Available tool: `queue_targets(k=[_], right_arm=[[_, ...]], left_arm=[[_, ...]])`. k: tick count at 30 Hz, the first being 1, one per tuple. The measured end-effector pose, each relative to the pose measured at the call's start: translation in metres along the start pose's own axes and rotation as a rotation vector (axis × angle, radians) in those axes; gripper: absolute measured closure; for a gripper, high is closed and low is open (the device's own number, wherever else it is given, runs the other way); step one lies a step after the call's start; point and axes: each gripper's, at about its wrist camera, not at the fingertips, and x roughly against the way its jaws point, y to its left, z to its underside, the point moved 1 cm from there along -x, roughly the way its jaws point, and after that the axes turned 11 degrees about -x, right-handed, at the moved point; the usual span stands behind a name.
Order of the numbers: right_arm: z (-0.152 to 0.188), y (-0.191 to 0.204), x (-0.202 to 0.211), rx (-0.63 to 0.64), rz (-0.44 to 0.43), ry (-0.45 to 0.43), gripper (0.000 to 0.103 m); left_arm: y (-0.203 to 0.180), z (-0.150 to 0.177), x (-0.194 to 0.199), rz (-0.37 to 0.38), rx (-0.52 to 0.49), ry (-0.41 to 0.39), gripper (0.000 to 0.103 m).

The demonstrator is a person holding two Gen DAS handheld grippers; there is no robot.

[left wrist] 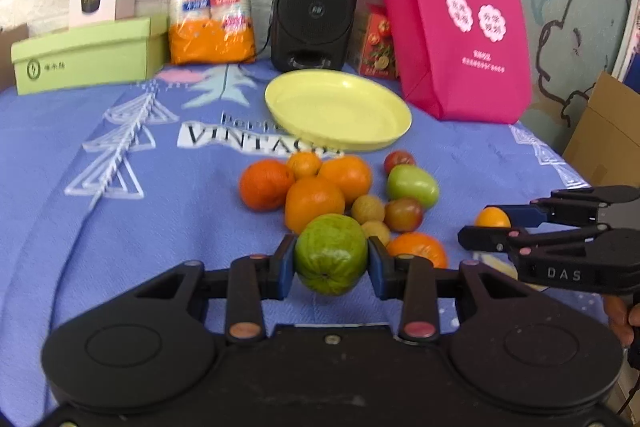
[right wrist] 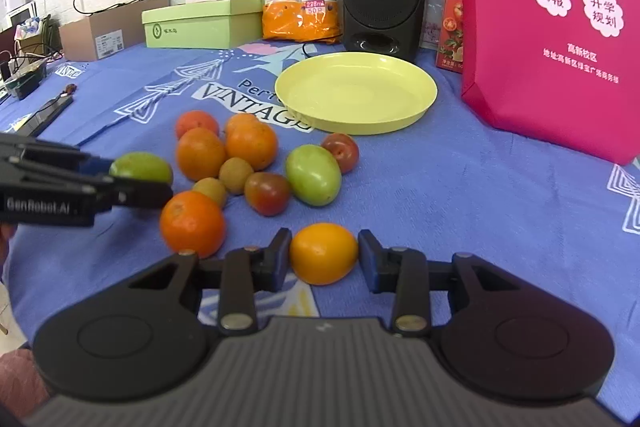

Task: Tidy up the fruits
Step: 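Carry the lime and orange onto the yellow plate and release both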

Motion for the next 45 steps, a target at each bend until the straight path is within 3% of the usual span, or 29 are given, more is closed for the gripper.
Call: queue_targets(k=[7, 13, 22, 32, 34, 36, 45], right_arm=[[-0.031, 0.002, 0.008, 0.042, -0.006, -0.064, 0.068], [-0.071, -0.005, -0.019, 0.038, -0.027, -0.096, 0.068], [-0.113, -0.02, -0.089, 0.006, -0.021, -0.072, 0.068], [-0.117, -0.027, -0.131, -0.008, 0.0, -0.022, 0.067], [-0.117, -0.028, -0.132, -0.014, 0.01, -0.024, 0.067], [-0.117, -0.029, -0.128, -0.021, 0.013, -0.035, 0.06], [-0.104, -0.038, -0.073, -0.079, -0.004, -0.094, 0.058]], left_arm=[[0.004, -0.035, 0.003, 0.014, -0.054, -0.045, 0.067], [0.018, -0.077, -0.035, 0.036, -0.061, -0.049, 0.067], [0.044, -0.121, -0.134, 0.012, -0.004, 0.038, 0.067], [0.056, -0.123, -0.193, -0.012, 0.032, 0.132, 0.063], [0.057, -0.122, -0.191, -0.017, 0.039, 0.121, 0.038], [0.058, -0.123, -0.18, -0.026, 0.04, 0.093, 0.027], [0.06, -0.108, -0.09, -0.09, 0.01, -0.021, 0.027]])
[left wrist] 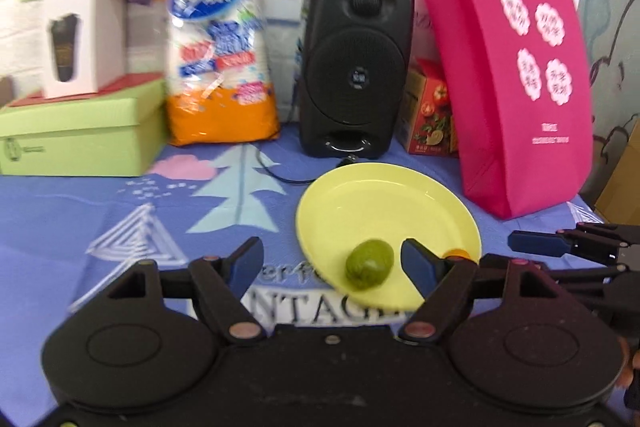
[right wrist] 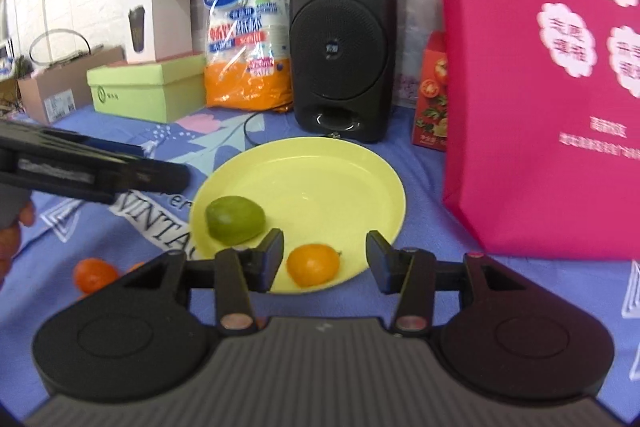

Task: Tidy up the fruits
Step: 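Carry the lime and orange onto the yellow plate and release both, then return both tools to the fruit pile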

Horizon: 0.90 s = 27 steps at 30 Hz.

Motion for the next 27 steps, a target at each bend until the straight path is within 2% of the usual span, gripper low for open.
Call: queue_targets(k=[7, 12, 15, 18, 22, 26, 27], right_arm=[[0.034, 0.011, 0.05, -0.006, -0.056, -0.003, 0.058], [0.068, 0.025, 0.077, 0.032, -0.09, 0.036, 0.058], [0.087, 0.033, 0.088, 0.055, -0.104, 0.068, 0.058], [0.102, 0.04, 0.095, 0.084, -0.133, 0.097, 0.058], [0.114, 0.053, 0.095, 0.156, -0.122, 0.133, 0.058], [0.123, 0.061, 0.097, 0.218, -0.148, 0.145, 0.058], [0.124, 0.062, 0.097, 0.229, -0.156, 0.147, 0.058]], left_arm=[[-0.011, 0.048, 0.072, -0.053, -0.049, -0.029, 0.032], [-0.019, 0.086, 0.098, -0.029, -0.018, -0.005, 0.037], [-0.025, 0.105, 0.102, -0.002, 0.007, 0.011, 0.038], [-0.032, 0.116, 0.095, 0.01, 0.002, 0.046, 0.046], [-0.039, 0.118, 0.082, 0.013, -0.013, 0.068, 0.046], [-0.046, 0.117, 0.07, 0.026, -0.044, 0.082, 0.046], [-0.048, 0.116, 0.067, 0.031, -0.053, 0.084, 0.049]])
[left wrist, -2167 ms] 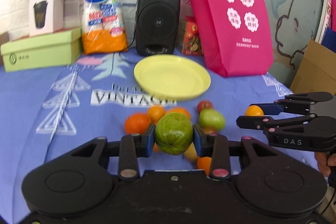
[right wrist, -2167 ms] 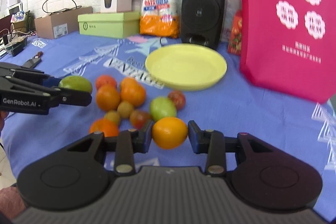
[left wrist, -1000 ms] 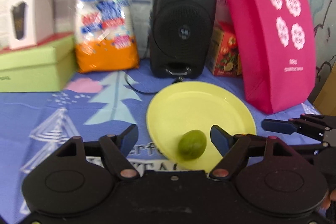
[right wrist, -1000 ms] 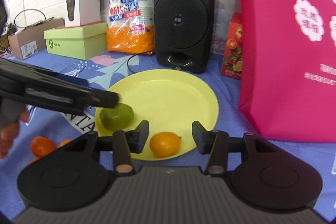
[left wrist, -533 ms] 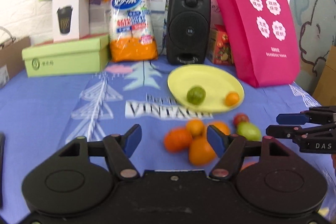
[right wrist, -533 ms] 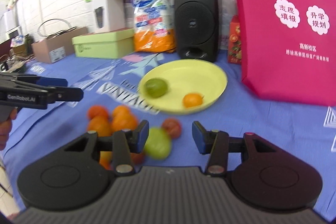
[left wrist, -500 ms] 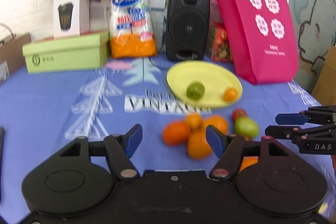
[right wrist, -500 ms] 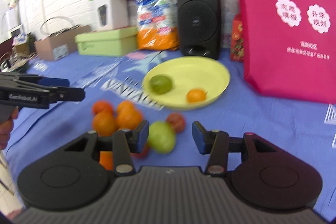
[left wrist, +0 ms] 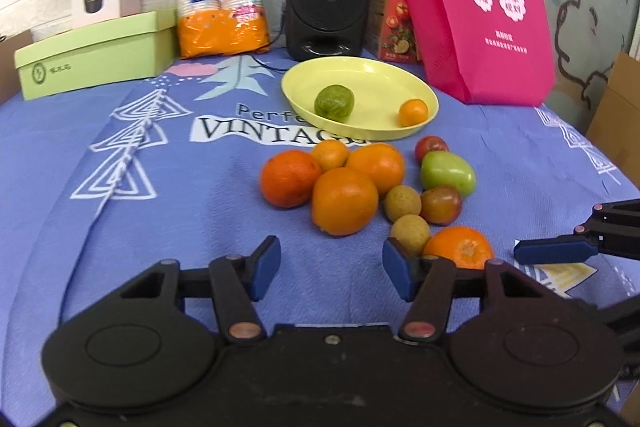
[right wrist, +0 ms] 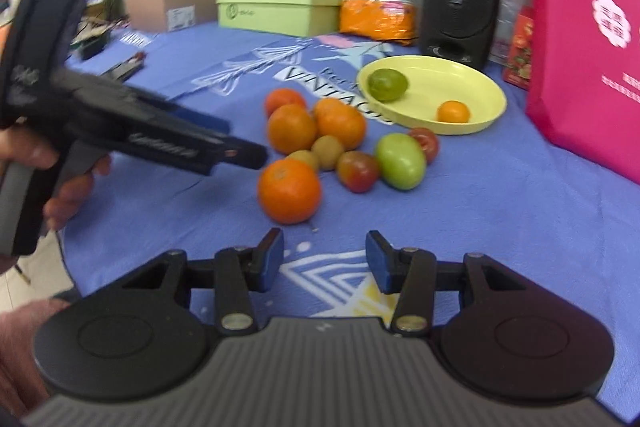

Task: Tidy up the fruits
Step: 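Return both tools to the fruit pile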

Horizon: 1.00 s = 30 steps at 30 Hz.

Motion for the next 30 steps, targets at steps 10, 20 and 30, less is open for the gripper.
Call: queue_targets(k=[10, 20, 30], right_arm=[[-0.006, 0.007, -0.014, 0.053, -0.059, 0.015, 0.058], [-0.016, 0.013, -0.035, 0.054, -0.09, 0.02, 0.054], [-0.016, 0.009, -0.035, 0.019, -0.072, -0.002, 0.065]], left_arm=[[0.001, -0.021, -0.035, 0.047, -0.031, 0.011, 0.061], [0.007, -0.032, -0.054, 0.062, -0.06, 0.02, 0.062], [0.015, -0.025, -0.042, 0.075, 0.008, -0.001, 0.063]])
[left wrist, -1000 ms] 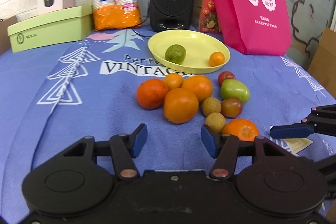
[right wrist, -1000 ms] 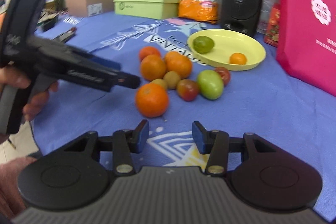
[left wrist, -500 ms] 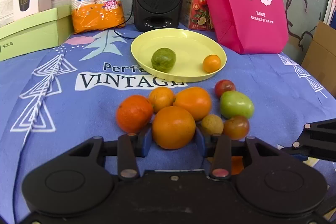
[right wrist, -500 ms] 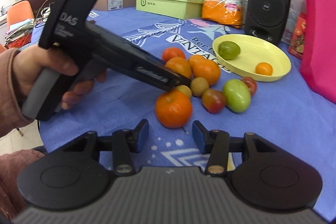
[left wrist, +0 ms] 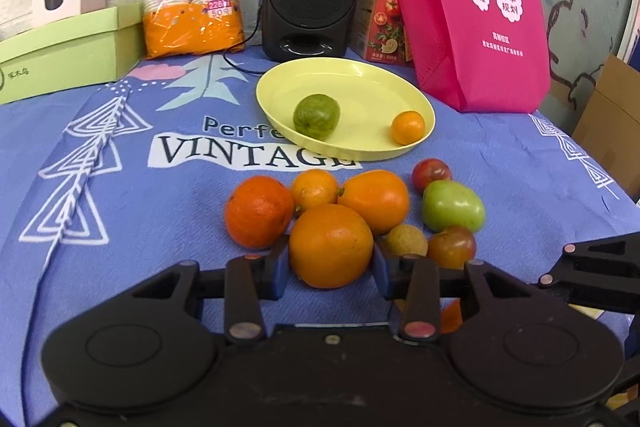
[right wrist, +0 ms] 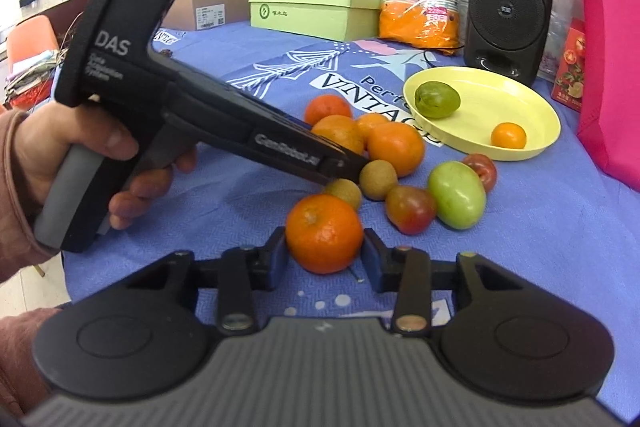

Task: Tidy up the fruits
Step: 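Return both tools to the fruit pile, then grasp a large orange with the left tool while the right tool grasps a tangerine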

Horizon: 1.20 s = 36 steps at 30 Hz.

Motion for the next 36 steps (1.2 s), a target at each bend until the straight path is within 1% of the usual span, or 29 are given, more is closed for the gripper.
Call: queue_targets(k=[10, 19, 25, 28, 30, 32, 36], right_arm=[[0.006, -0.004, 0.016, -0.038, 0.037, -0.021, 0.066], [0.01, -0.015, 0.028, -0.072, 0.089, -0.034, 0.066], [0.012, -0.03, 0.037, -0.116, 0.125, -0.048, 0.066], [0.008, -0.038, 0.041, -0.128, 0.146, -0.064, 0.066], [0.0, -0.044, 0.042, -0.141, 0.145, -0.081, 0.066], [-0.009, -0.05, 0.041, -0.141, 0.142, -0.095, 0.066], [-0.037, -0.061, 0.03, -0.126, 0.162, -0.116, 0.066]], left_arm=[[-0.002, 0.012, 0.026, -0.018, 0.022, -0.025, 0.063], [-0.009, 0.018, 0.052, -0.043, -0.019, -0.04, 0.063], [-0.007, 0.019, 0.067, -0.056, -0.037, -0.044, 0.063], [-0.002, 0.01, 0.069, -0.058, -0.042, -0.054, 0.063], [0.004, 0.0, 0.067, -0.048, -0.034, -0.059, 0.063], [0.009, -0.014, 0.059, -0.046, -0.031, -0.064, 0.063], [0.018, -0.048, 0.034, -0.071, -0.042, -0.062, 0.063]])
